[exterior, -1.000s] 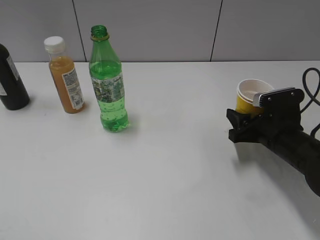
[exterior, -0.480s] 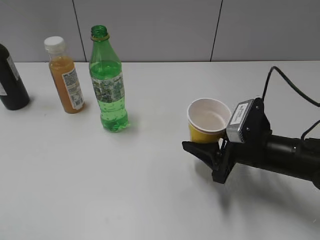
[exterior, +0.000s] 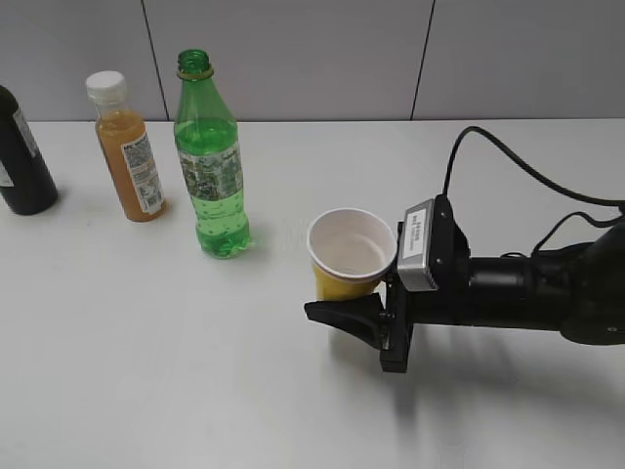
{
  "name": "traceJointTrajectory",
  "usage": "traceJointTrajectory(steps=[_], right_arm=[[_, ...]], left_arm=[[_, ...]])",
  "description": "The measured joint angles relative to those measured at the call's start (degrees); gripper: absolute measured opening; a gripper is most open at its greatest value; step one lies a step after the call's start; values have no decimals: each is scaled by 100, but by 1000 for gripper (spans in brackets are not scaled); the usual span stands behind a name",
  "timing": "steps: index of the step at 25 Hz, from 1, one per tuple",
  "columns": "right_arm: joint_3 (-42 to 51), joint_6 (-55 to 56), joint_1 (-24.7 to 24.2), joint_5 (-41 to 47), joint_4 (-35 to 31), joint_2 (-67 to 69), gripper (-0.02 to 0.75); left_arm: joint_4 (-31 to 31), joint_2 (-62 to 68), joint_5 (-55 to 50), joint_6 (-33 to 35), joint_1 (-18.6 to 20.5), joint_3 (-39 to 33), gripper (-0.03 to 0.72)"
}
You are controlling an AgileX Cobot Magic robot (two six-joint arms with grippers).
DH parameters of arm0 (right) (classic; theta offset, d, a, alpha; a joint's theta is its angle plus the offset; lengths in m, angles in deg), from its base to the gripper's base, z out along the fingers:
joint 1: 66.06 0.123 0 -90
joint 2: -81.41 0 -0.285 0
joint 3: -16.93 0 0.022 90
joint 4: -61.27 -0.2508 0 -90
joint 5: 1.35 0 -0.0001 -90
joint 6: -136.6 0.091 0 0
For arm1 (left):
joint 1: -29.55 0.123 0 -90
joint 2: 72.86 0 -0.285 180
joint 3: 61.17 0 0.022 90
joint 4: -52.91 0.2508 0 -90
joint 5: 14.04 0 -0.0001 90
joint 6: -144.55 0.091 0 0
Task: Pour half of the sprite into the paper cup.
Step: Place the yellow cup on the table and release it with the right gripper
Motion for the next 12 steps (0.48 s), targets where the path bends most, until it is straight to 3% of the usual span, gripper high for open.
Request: traceJointTrajectory(steps=[5,12], right_arm=[[-613,647,300,0,158,302,444],[-1530,1108,572,0,933,771,443]], left_arm=[[0,0,0,0,0,0,589],[0,0,0,0,0,0,589]])
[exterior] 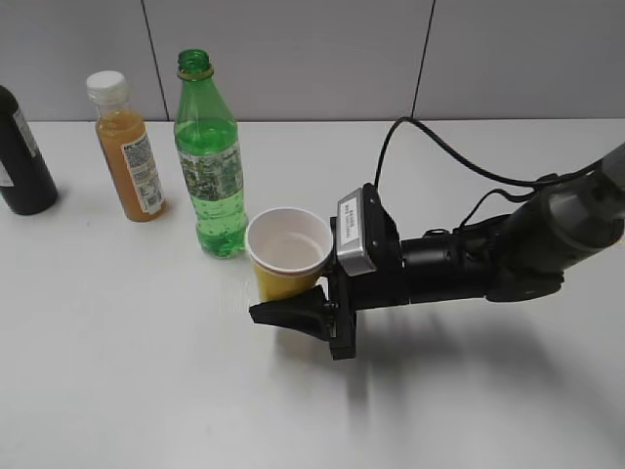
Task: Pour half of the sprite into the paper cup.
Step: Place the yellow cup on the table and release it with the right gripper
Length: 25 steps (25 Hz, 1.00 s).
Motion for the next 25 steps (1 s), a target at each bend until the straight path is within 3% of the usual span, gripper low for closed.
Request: traceJointTrajectory(steps=[9,25], right_arm=[[-480,52,124,70,20,473,443],[-643,51,124,385,-497,826,442]], left_arm=[[0,0,0,0,0,0,589],[0,0,0,0,0,0,589]])
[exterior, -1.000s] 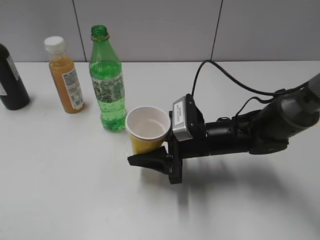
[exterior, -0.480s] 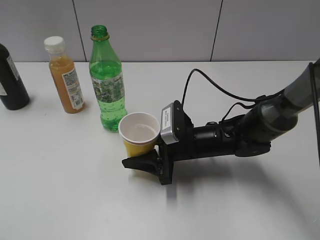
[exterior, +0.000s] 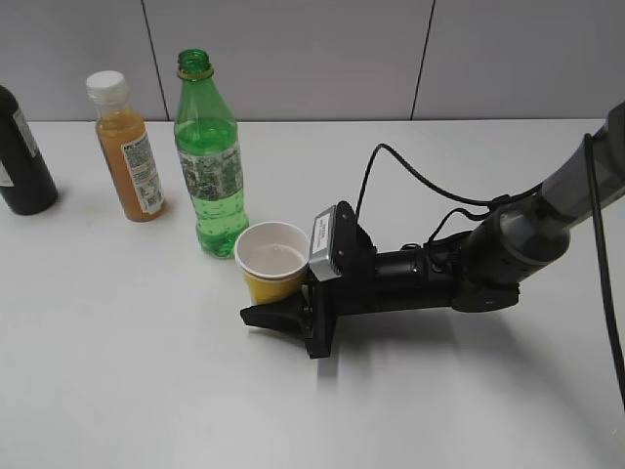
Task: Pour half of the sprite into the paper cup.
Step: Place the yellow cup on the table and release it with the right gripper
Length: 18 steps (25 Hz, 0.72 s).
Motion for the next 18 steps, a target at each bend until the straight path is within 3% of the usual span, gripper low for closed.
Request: traceJointTrajectory(steps=[2,6,8,18], right_arm=[[0,0,0,0,-1,5,459],[0,0,0,11,-6,6,585],[0,0,0,63,-6,6,610],[225,92,-179,139,-96,-45,596]], left_arm=[[0,0,0,0,0,0,589],[0,0,0,0,0,0,589],[0,0,0,0,0,0,589],[0,0,0,0,0,0,589]])
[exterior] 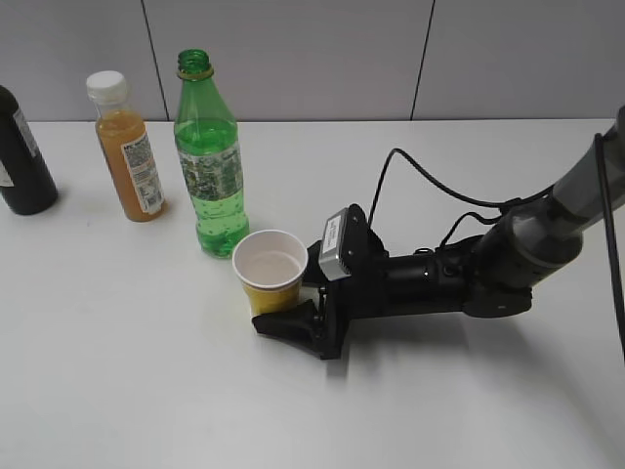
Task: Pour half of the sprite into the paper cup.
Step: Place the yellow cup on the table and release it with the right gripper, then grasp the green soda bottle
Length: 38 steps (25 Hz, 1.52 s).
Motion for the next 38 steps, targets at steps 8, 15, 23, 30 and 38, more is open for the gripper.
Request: traceJointTrajectory(steps=[8,15,23,30,38], right_arm=[[392,0,-314,23,-32,-247,581],[656,0,-419,42,-49,-448,581],[1414,-239,-749,212,-146,-954,581],[2042,-576,-1158,703,-838,-1726,581],[2035,-763,-1314,1505,-4124,-2598,581]], left_arm=[[0,0,0,0,0,0,589],[0,0,0,0,0,0,589],[0,0,0,-6,0,0,589],[0,0,0,-10,0,0,589],[0,0,0,-10,0,0,589]])
